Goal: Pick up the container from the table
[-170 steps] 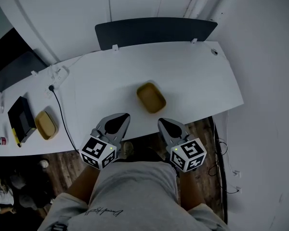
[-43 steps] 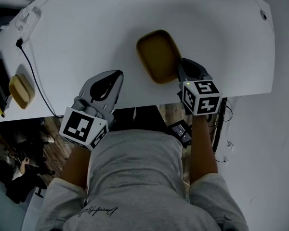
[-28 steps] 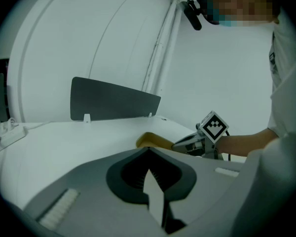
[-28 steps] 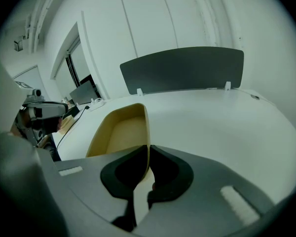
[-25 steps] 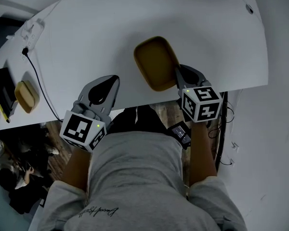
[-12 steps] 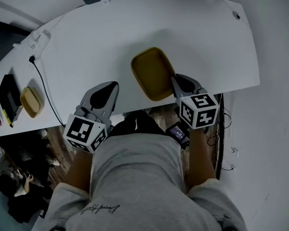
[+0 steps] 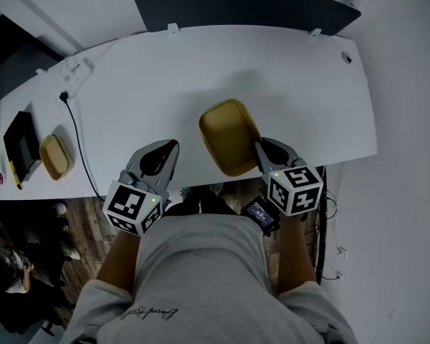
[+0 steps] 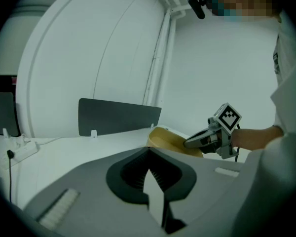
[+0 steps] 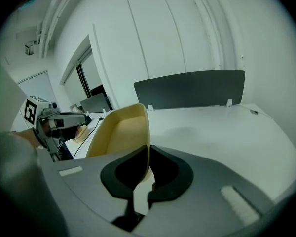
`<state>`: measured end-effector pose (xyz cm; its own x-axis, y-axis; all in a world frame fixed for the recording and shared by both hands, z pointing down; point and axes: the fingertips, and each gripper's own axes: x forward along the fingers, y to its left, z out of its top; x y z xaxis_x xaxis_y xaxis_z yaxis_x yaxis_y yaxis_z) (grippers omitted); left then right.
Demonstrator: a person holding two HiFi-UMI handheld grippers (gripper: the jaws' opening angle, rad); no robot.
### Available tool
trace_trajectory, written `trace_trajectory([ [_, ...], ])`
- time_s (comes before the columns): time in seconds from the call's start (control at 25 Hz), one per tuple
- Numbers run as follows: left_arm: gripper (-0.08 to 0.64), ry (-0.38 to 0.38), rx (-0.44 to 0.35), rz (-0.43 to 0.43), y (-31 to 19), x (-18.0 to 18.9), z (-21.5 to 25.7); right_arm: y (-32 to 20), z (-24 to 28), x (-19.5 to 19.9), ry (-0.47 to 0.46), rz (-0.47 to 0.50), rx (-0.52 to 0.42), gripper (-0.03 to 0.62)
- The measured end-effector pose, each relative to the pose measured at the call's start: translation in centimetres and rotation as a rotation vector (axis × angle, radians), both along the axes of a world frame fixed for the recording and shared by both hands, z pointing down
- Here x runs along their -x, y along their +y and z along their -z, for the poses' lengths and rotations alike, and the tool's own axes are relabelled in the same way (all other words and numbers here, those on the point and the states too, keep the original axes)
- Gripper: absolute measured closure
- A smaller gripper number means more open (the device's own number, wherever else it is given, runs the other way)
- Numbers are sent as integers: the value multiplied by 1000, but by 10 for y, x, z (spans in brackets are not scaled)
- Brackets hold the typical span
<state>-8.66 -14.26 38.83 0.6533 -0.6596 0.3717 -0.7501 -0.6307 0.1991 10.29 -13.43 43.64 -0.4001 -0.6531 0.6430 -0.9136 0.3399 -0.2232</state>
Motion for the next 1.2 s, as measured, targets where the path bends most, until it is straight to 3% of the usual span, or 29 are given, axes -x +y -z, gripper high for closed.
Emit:
trace_trajectory([
  [0.56,560,-38,-28,-40,4,0,4,6,16,15,-19,12,-5,563],
  [1.2,558,-39,-18,-90,3,-12,4,2,18,6,-9,10,-5,563],
])
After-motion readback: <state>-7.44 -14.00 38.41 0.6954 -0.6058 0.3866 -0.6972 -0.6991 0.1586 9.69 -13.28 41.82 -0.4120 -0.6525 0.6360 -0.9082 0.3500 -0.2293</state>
